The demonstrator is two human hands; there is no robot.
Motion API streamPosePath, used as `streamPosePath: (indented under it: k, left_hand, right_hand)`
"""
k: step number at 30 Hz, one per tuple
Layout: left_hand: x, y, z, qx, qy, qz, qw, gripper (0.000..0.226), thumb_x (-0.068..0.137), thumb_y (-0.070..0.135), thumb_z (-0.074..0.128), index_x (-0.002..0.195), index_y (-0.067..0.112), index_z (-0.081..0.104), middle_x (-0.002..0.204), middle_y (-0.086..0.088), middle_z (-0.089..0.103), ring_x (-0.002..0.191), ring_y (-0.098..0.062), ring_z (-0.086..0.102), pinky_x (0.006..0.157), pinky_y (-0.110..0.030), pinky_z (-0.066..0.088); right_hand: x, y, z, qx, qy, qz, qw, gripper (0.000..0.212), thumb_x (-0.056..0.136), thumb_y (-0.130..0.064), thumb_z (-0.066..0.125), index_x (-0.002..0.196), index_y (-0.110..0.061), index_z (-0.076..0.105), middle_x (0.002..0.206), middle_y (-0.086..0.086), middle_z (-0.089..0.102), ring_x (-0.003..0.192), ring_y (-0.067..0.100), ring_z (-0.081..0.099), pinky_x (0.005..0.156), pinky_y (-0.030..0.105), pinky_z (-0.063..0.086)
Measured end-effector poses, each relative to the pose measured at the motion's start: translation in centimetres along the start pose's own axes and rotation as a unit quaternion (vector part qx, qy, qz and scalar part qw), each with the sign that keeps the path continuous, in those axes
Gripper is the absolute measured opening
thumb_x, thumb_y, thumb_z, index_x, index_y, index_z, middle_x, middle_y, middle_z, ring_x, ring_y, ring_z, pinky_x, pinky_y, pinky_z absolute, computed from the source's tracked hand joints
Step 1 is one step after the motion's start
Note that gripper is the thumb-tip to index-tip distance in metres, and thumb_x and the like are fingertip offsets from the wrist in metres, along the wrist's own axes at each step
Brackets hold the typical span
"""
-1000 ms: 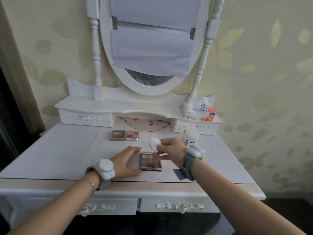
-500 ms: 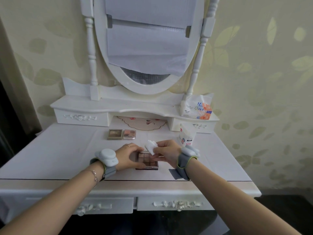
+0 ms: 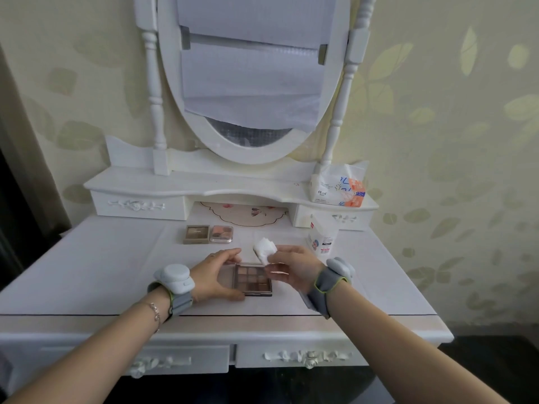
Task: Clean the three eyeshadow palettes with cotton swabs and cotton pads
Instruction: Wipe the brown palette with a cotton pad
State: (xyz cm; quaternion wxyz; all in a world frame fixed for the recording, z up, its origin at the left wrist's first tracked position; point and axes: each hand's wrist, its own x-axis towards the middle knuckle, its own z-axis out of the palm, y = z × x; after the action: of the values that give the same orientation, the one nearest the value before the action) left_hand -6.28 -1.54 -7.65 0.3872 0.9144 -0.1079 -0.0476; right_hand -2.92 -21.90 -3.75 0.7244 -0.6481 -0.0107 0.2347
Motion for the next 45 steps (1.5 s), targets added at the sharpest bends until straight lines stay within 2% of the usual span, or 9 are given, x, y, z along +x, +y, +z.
streamPosePath:
  k: [5, 7, 9, 13, 17, 22, 38, 42, 45]
  left_hand:
    - [-0.2, -0.3, 0.1, -0.002, 0.027, -0.002, 1.0, 0.141, 0.022, 0.093, 0.054, 0.141, 0.025, 0.026, 0.118, 0.018, 0.047, 0.119, -0.006, 0.038, 0.104, -0.02, 0.027]
    - [-0.2, 0.0, 0.2, -0.006, 0.032, -0.002, 0.999, 0.143, 0.02, 0.093, 0.054, 0.142, 0.025, 0.024, 0.118, 0.016, 0.047, 0.118, -0.006, 0.037, 0.1, -0.018, 0.025]
    - [-0.2, 0.0, 0.2, -0.008, 0.037, -0.003, 0.999, 0.145, 0.019, 0.093, 0.053, 0.142, 0.024, 0.023, 0.117, 0.015, 0.047, 0.116, -0.005, 0.037, 0.097, -0.016, 0.024]
    - [-0.3, 0.1, 0.2, -0.017, 0.043, -0.007, 0.999, 0.148, 0.015, 0.092, 0.054, 0.142, 0.023, 0.022, 0.114, 0.018, 0.047, 0.113, -0.002, 0.036, 0.093, -0.013, 0.023]
    - [-0.3, 0.2, 0.5, -0.013, 0.056, -0.011, 0.998, 0.137, 0.024, 0.071, 0.065, 0.142, 0.02, 0.021, 0.115, 0.012, 0.046, 0.113, -0.005, 0.037, 0.091, -0.01, 0.023]
    - [-0.3, 0.3, 0.3, -0.018, 0.061, -0.013, 0.998, 0.13, 0.029, 0.069, 0.064, 0.142, 0.021, 0.022, 0.115, 0.012, 0.046, 0.114, -0.006, 0.039, 0.094, -0.013, 0.024]
    - [-0.3, 0.5, 0.3, -0.009, 0.06, -0.012, 0.998, 0.129, 0.031, 0.07, 0.063, 0.142, 0.02, 0.022, 0.106, 0.027, 0.046, 0.113, -0.002, 0.037, 0.093, -0.013, 0.022]
    - [-0.3, 0.2, 0.4, -0.016, 0.056, -0.014, 0.998, 0.124, 0.041, 0.061, 0.079, 0.142, 0.02, 0.021, 0.114, 0.017, 0.049, 0.115, -0.002, 0.036, 0.091, -0.014, 0.022]
    - [-0.2, 0.1, 0.4, -0.017, 0.066, -0.013, 0.998, 0.114, 0.053, 0.046, 0.086, 0.143, 0.019, 0.021, 0.116, 0.016, 0.05, 0.12, -0.006, 0.038, 0.092, -0.014, 0.022]
  right_hand:
    - [0.4, 0.5, 0.3, -0.372, 0.053, -0.125, 0.918, 0.026, 0.083, -0.023, 0.057, 0.064, -0.006, 0.061, 0.058, 0.002, 0.04, 0.057, 0.015, 0.032, 0.054, 0.026, 0.027]
    - [0.6, 0.9, 0.7, -0.48, 0.057, -0.159, 0.861, 0.057, 0.07, -0.058, 0.043, 0.079, -0.007, 0.067, 0.064, 0.01, 0.052, 0.061, 0.021, 0.036, 0.056, 0.027, 0.031]
    - [1.3, 1.5, 1.3, -0.488, 0.064, -0.171, 0.854, 0.074, 0.06, -0.066, 0.031, 0.087, -0.008, 0.069, 0.077, 0.018, 0.062, 0.064, 0.021, 0.039, 0.059, 0.027, 0.035]
    - [1.5, 1.5, 2.3, -0.518, 0.059, -0.184, 0.833, 0.045, 0.088, -0.042, 0.051, 0.074, 0.0, 0.064, 0.067, 0.009, 0.044, 0.066, 0.019, 0.036, 0.051, 0.027, 0.027]
    - [1.2, 1.8, 3.1, -0.521, 0.052, -0.199, 0.828, 0.04, 0.075, -0.037, 0.043, 0.079, -0.009, 0.071, 0.077, 0.021, 0.062, 0.069, 0.028, 0.044, 0.056, 0.027, 0.028]
    - [1.0, 1.5, 2.7, -0.549, 0.045, -0.193, 0.812, 0.023, 0.085, -0.013, 0.052, 0.091, -0.005, 0.072, 0.092, 0.02, 0.067, 0.088, 0.032, 0.057, 0.063, 0.028, 0.033]
    - [0.1, 1.3, -1.0, -0.535, 0.053, -0.189, 0.821, 0.018, 0.085, -0.018, 0.058, 0.092, -0.011, 0.074, 0.083, -0.005, 0.056, 0.076, 0.016, 0.05, 0.065, 0.023, 0.039]
    - [0.6, 0.9, -0.4, -0.527, 0.075, -0.171, 0.829, 0.049, 0.074, -0.045, 0.046, 0.085, -0.003, 0.069, 0.086, 0.01, 0.064, 0.079, 0.032, 0.055, 0.07, 0.034, 0.046]
    - [0.6, 0.9, -0.6, -0.535, 0.055, -0.168, 0.826, 0.024, 0.084, -0.025, 0.055, 0.091, -0.01, 0.072, 0.087, 0.0, 0.061, 0.082, 0.025, 0.056, 0.074, 0.031, 0.044]
